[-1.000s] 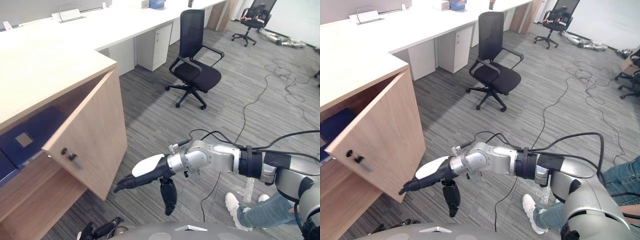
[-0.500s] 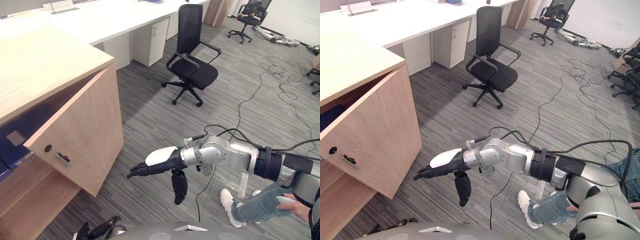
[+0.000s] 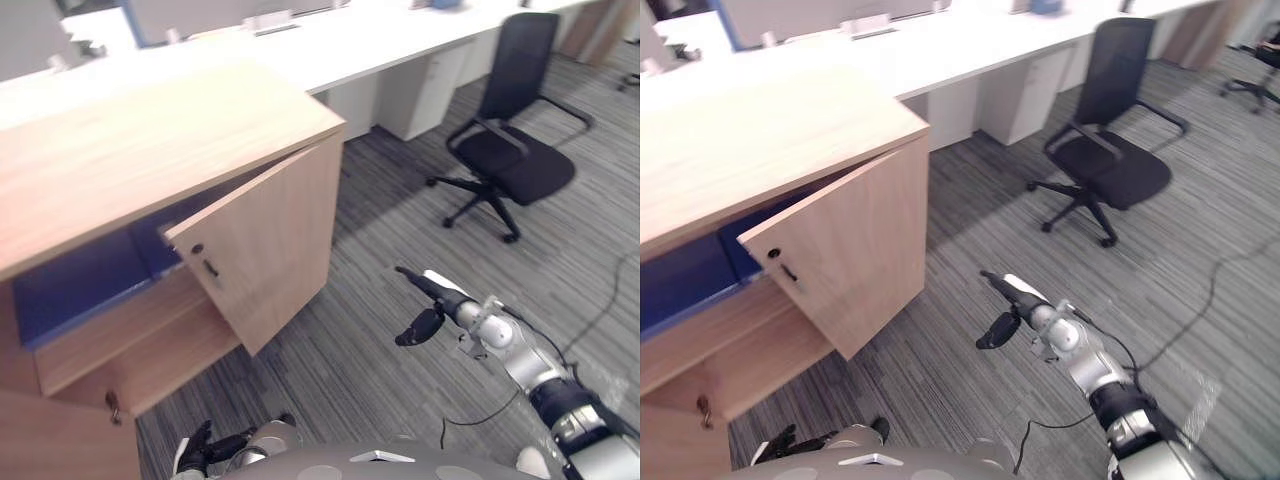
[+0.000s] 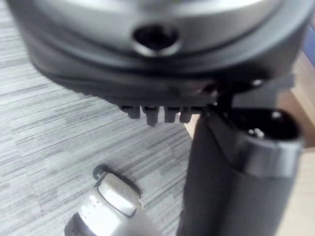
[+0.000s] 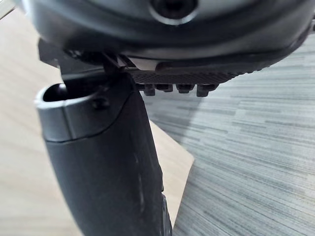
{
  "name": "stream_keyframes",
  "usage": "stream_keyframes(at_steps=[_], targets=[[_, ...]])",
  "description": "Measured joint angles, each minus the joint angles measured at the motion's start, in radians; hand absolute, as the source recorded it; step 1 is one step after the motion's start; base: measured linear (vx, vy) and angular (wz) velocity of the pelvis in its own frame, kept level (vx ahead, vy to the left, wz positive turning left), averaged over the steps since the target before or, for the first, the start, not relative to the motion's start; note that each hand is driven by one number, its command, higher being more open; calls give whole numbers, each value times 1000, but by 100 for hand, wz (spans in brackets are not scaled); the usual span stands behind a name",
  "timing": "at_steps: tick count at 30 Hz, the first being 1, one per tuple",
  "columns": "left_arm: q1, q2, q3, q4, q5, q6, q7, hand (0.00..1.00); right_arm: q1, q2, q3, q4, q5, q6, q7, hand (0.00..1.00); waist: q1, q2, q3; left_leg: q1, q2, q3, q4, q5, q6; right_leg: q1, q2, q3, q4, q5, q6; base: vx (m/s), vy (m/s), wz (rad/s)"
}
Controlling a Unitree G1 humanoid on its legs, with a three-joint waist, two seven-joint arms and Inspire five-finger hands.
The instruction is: Walk over to the cabinet, pick up the folder, carry it to the office cabinet, place the folder inside the office cabinet, then close the office cabinet door
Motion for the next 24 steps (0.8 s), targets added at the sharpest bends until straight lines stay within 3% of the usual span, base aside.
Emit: stream_keyframes(at_steps=[1, 2, 3, 5, 8, 13, 16, 19, 21, 22, 24], targets=[[-1, 9, 0, -1, 0, 0, -2, 100, 12, 22, -34, 22, 1, 1, -10, 100, -10, -20, 1, -12, -22, -25, 7, 1, -4, 8, -10, 24, -65, 20, 26, 61, -272, 184], [-10, 23, 0, 1, 1, 7, -3, 100, 20, 69, -109, 95, 3, 3, -33, 100, -19, -53, 4, -29, -62, -75, 33, -8, -21, 44, -39, 22, -136, 6, 79, 62, -291, 138], [-12, 8, 0, -1, 0, 7, -3, 100, 16, 107, -185, 185, 6, 19, -76, 100, -9, -35, 2, -47, -65, -117, 48, -17, -35, 77, -36, -28, -198, -2, 87, 62, -239, 116], [-11, -26, 0, 1, -3, 8, -4, 100, 21, 140, -275, 279, 9, 38, -127, 100, -3, 2, 0, -63, -53, -173, 44, -14, -42, 107, -26, -93, -247, -2, 86, 21, -81, 80], [-3, -51, 1, 12, -17, 9, 0, 100, 58, 178, -389, 413, 23, 72, -176, 100, 7, 26, -10, -62, -45, -240, 23, -2, -63, 150, -5, -168, -269, -7, 77, 71, -85, 74], [-4, -57, 8, 20, -21, 9, 11, 100, 124, 275, -515, 556, 87, 94, -228, 100, 8, 30, -12, -60, -53, -314, 27, 12, -87, 237, 8, -286, -317, -5, 73, 72, -29, 70], [-5, -55, 17, 20, -42, 10, 11, 100, 148, 358, -563, 595, 103, 96, -234, 100, 23, 20, -7, -55, -53, -341, 14, 30, -98, 267, 21, -338, -331, -5, 65, -4, 2, 49], [-8, -57, 32, 19, -45, 14, 11, 100, 179, 435, -593, 595, 175, 96, -250, 100, 36, 17, -2, -34, -45, -362, -57, 71, -90, 287, 17, -395, -329, -18, 54, -71, 26, 59], [-14, -67, 49, 18, -47, 25, 12, 100, 180, 462, -610, 588, 209, 98, -253, 100, 31, 24, 7, -52, -22, -280, -81, 93, -64, 307, 12, -438, -329, -22, 51, -57, 50, 70], [-16, -71, 51, 17, -48, 29, 22, 100, 181, 468, -611, 580, 208, 96, -271, 100, 29, 31, 18, -71, 3, -179, -95, 105, -45, 321, 5, -469, -327, -25, 50, -43, 47, 78], [-22, -66, 55, 14, -48, 29, 40, 100, 181, 482, -605, 573, 208, 94, -298, 100, 34, 15, 30, -109, 43, 59, -77, 113, 14, 339, -22, -507, -323, -30, 57, -43, 44, 64]])
